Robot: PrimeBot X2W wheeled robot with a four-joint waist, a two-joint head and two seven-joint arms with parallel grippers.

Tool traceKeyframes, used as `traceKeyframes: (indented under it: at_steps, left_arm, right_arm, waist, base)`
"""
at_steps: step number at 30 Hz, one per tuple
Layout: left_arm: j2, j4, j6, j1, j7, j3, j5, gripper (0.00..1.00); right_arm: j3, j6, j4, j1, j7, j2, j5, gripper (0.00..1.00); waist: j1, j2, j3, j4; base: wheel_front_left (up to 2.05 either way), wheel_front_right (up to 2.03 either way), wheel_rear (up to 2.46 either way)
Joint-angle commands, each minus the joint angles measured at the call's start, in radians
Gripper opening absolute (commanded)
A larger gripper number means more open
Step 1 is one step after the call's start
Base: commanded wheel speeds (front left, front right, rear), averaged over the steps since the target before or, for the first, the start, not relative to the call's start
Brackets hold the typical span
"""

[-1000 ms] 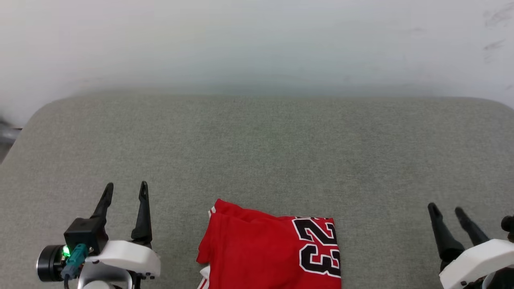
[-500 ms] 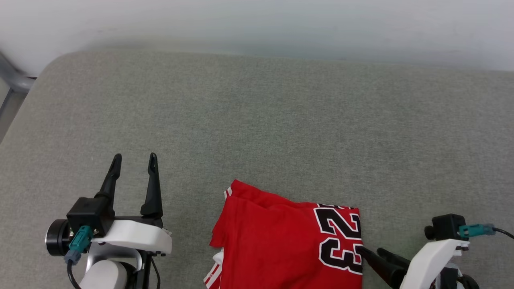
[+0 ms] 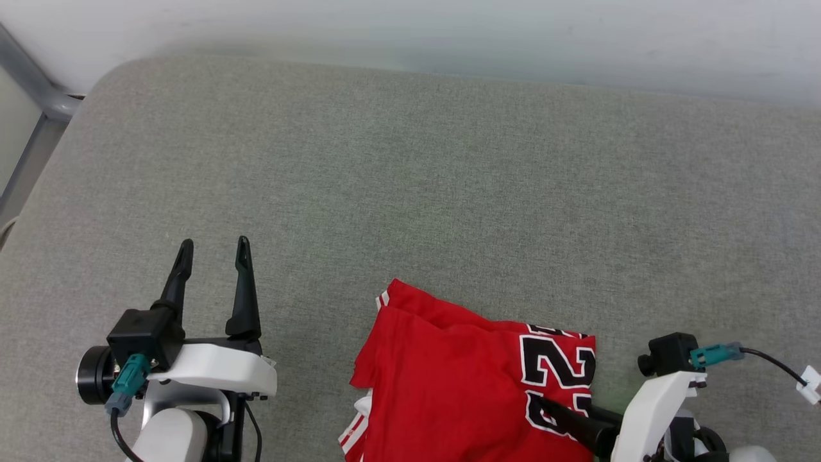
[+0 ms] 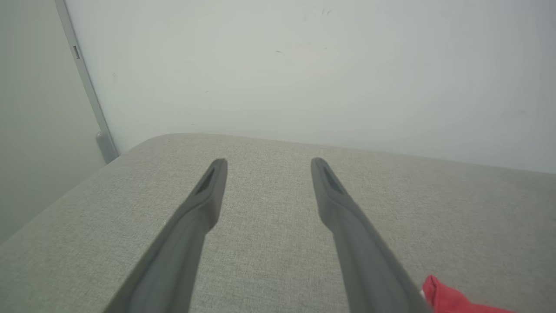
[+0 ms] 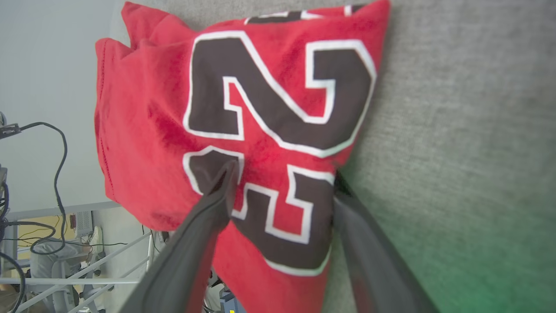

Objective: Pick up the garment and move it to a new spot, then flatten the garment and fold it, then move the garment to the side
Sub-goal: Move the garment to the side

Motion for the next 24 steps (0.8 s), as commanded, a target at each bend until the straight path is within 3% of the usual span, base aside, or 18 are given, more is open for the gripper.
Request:
traceKeyframes:
  at_steps: [1,13,24]
  left_arm:
    - [-0.007,0.005,-0.006,0.004,-0.007,0.007,0.01,1.0]
    - [-0.012,0.029,-0.03,0.043,-0.007,0.028,0.039,1.0]
    - [0.012,-0.016,-0.024,0.066,0.002,0.02,0.057,1.0]
  right_arm:
    - [0.026,-0.003,0.044,0.013,0.004,0.011,0.005,0.0]
    - [0.022,-0.002,0.006,-0.023,-0.079,-0.059,-0.033,0.0]
    - [-0.031,-0.002,-0.076,-0.051,-0.027,-0.158,-0.145,0.0]
  waist:
    - [0.0,0.0,-0.005,0.001]
    - [0.0,0.0,-0.087,-0.049]
    - [0.0,0.0,-0.07,-0.269]
  base:
    - [0.0,0.0,0.0]
    - [0.0,0.0,0.0]
    - [0.0,0.0,0.0]
